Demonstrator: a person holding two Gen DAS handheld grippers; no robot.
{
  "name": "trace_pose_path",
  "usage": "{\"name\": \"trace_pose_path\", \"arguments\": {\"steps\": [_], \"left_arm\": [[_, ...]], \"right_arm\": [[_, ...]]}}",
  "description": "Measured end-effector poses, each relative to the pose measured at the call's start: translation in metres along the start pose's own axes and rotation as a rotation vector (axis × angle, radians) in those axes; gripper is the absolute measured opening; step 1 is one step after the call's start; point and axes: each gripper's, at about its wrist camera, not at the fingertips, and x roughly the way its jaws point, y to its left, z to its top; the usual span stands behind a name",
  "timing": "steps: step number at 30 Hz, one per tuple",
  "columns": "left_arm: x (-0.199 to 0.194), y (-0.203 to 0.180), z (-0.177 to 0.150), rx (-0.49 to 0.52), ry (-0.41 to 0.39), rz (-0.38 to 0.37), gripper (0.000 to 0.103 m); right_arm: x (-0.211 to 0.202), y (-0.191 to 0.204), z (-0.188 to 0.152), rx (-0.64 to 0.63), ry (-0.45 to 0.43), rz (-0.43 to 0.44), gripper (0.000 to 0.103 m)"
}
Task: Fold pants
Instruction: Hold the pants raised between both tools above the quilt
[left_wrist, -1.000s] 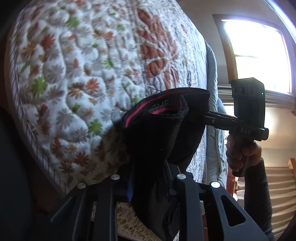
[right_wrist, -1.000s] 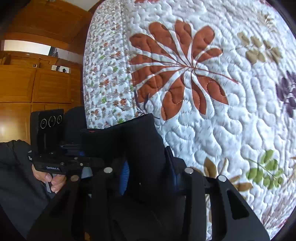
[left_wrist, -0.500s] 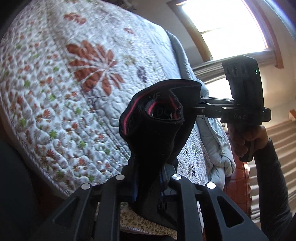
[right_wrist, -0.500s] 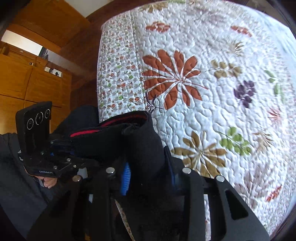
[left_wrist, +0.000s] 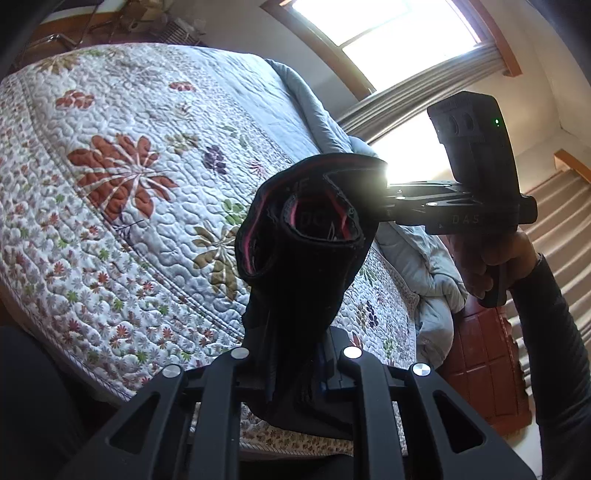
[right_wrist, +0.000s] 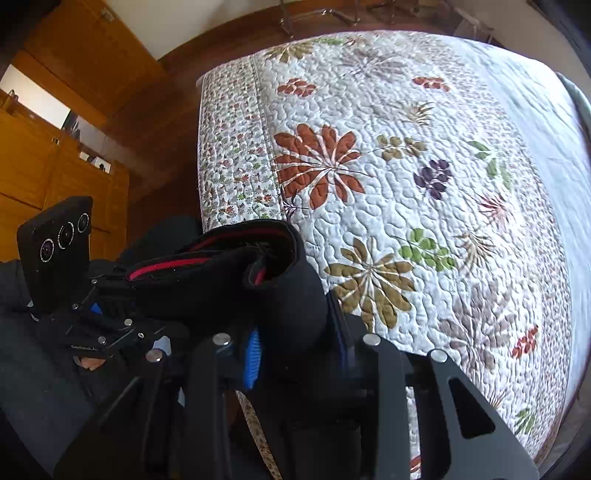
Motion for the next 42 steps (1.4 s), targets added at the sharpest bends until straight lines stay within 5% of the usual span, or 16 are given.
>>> {"name": "trace_pose_path", "arguments": {"steps": [42], "left_arm": [[-0.003,-0.159,-0.047,0.424,0.044,-0.073,0.016]], "right_arm": [[-0.120,0.025,-0.168,0.144,-0.261,-0.207,0.027]]}}
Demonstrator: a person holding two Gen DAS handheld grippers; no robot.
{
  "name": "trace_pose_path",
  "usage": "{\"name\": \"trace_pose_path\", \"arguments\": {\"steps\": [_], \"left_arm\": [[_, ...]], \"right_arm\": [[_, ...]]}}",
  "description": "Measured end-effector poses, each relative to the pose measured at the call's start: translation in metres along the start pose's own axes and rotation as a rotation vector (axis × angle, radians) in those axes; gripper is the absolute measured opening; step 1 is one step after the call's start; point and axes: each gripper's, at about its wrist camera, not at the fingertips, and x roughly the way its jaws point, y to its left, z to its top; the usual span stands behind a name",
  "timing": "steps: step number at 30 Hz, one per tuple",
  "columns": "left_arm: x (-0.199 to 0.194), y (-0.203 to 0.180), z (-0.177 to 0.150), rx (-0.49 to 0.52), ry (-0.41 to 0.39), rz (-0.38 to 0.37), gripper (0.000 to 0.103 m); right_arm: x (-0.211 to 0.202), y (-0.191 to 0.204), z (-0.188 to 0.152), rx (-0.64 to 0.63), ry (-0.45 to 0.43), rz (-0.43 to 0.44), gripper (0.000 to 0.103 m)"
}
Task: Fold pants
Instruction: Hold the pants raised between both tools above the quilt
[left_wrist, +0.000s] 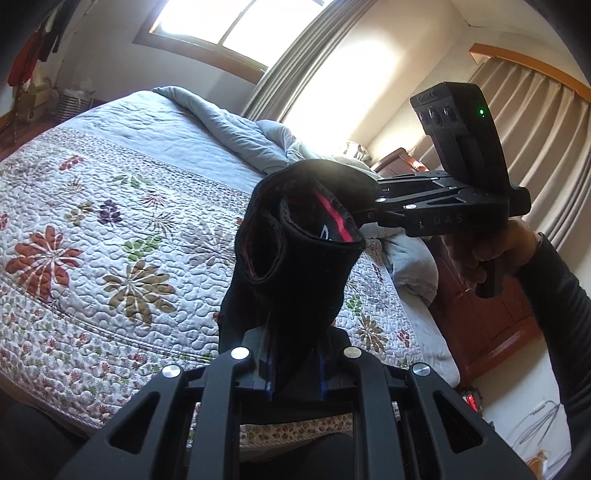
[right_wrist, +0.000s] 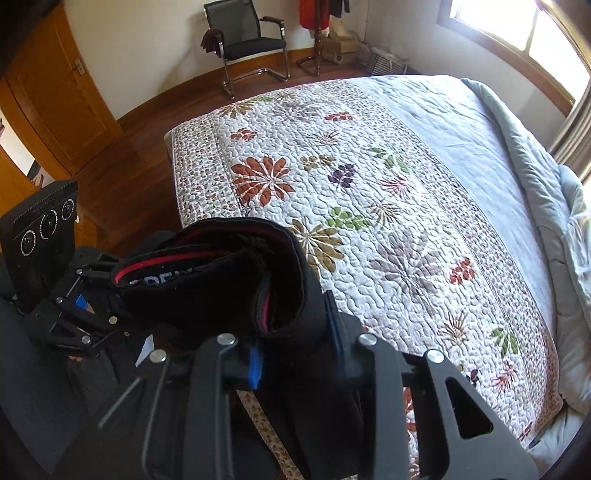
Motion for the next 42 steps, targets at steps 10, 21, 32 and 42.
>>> {"name": "trace_pose_path", "arguments": {"steps": [10,21,32,42], "left_arm": [[0.011,-0.031,-0.005,0.066,0.020,-0.022,0.016],[0.029,-0.050,-0.010,0.115,0.046,-0.043,0.016],[0.048,-0.061,-0.018,0.166,0.066,-0.049,0.016],[0.068,-0.076,-0.025,0.208,0.098,-0.059,0.016]], "right_arm": [[-0.018,-0.008,-0.034,0.026,-0.027,-0.031,0.026],[-0.028,-0.020,-0.063,0.060,-0.048,-0.044,0.026],[-0.028,-0.030,-0.088,0.090,-0.073,-0.061,0.026],[-0.025,-0.045,-0.116,0.116,-0.078,-0.072,0.026]]}}
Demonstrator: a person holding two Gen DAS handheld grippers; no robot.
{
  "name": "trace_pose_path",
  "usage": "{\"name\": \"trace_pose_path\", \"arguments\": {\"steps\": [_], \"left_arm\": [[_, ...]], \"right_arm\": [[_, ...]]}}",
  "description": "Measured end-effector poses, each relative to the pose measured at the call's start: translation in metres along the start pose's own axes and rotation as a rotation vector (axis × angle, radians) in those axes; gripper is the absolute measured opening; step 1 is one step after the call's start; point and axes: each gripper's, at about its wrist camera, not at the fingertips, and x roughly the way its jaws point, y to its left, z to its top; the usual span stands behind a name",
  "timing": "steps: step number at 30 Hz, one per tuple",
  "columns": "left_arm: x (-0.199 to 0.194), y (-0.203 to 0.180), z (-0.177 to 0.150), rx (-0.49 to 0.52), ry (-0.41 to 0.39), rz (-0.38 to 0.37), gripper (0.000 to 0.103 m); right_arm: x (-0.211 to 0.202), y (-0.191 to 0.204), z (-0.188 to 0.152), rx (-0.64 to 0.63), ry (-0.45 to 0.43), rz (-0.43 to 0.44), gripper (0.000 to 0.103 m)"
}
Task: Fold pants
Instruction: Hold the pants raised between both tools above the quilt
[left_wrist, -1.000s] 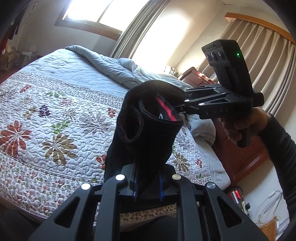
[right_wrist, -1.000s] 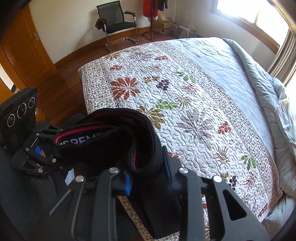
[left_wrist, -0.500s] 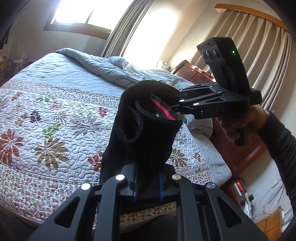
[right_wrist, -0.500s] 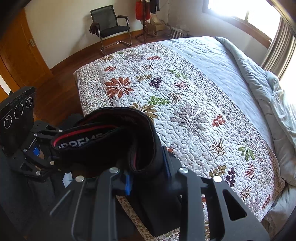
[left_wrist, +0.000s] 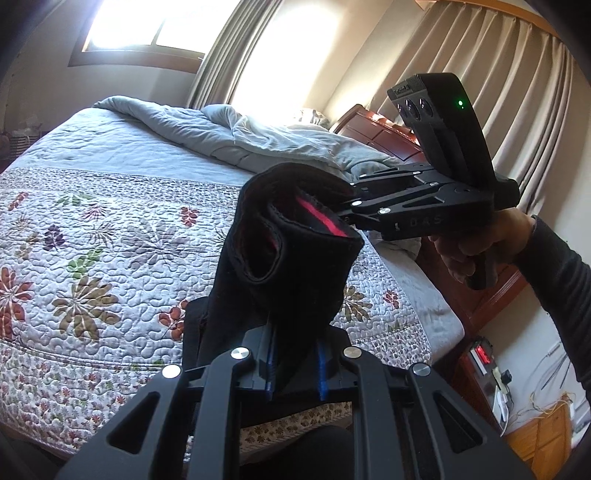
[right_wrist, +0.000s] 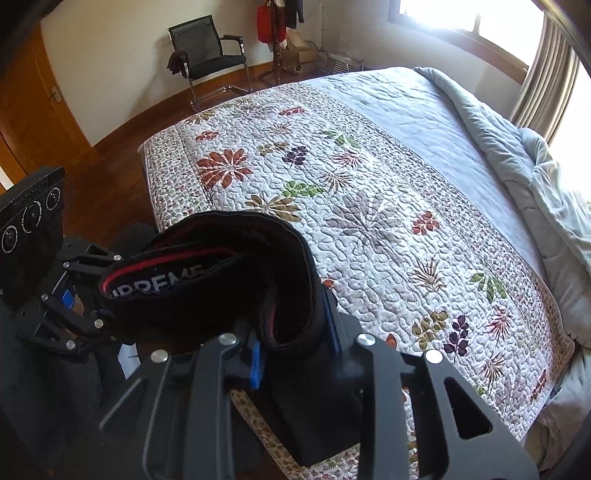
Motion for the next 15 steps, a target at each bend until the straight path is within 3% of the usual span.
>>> {"name": "trace_pose_path", "arguments": {"steps": [15], "left_arm": [[0.038,-0.025,-0.007,0.067,0.055,-0.011,0.016]], "right_arm": [[0.006,-0.030,-0.042,0.051,-0.014,0.002,0.026]]}}
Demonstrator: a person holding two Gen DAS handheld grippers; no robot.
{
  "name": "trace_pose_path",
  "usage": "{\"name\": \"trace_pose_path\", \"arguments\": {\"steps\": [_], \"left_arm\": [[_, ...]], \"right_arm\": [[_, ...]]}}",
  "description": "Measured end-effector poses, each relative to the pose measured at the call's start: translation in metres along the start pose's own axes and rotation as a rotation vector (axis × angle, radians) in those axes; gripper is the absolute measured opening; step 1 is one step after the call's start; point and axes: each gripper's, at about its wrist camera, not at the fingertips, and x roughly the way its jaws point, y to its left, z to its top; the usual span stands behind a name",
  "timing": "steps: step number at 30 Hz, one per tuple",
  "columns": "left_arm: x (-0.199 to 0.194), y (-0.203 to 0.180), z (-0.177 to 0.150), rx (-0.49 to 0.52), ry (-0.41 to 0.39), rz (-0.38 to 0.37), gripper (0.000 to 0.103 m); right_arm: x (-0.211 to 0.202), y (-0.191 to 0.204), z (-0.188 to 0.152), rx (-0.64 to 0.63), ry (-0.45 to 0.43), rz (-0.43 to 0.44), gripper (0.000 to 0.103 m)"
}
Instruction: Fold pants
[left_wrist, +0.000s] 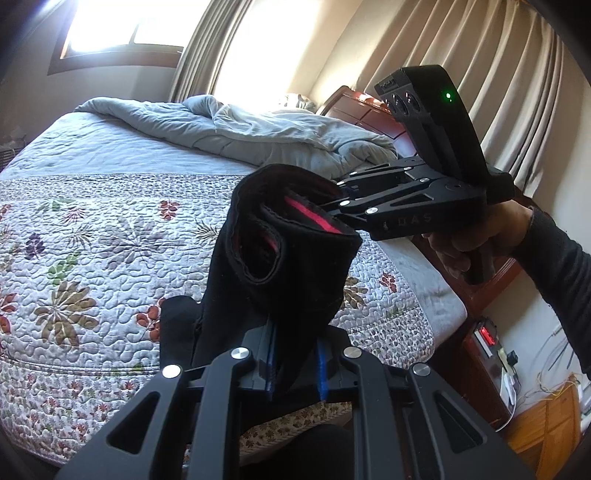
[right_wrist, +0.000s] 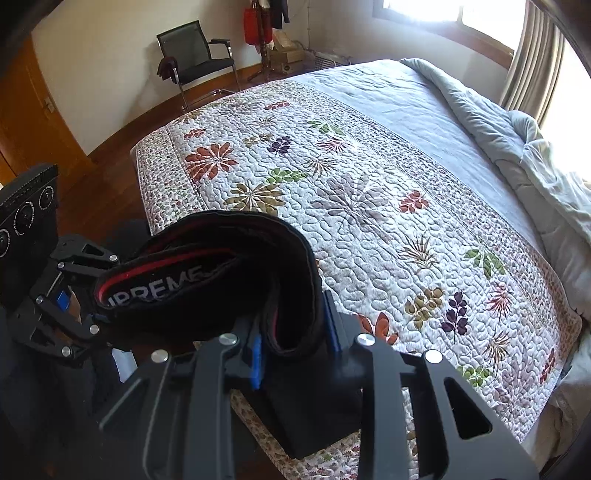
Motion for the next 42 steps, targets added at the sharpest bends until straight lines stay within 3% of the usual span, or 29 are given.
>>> {"name": "trace_pose_path", "arguments": {"steps": [26,42], "left_arm": [[0.071,-0.038,-0.016,0.087,0.105,-0.001,0.016],[0.132,-0.063,-0.043,0.156,0.203,-0.002,0.017]], "right_arm": [[0.026,-0.049,-0.071,0.072,0.005,0.003,0.026],[0.061,-0.080,-0.130,0.147,0.041,0.008,0.028]]}}
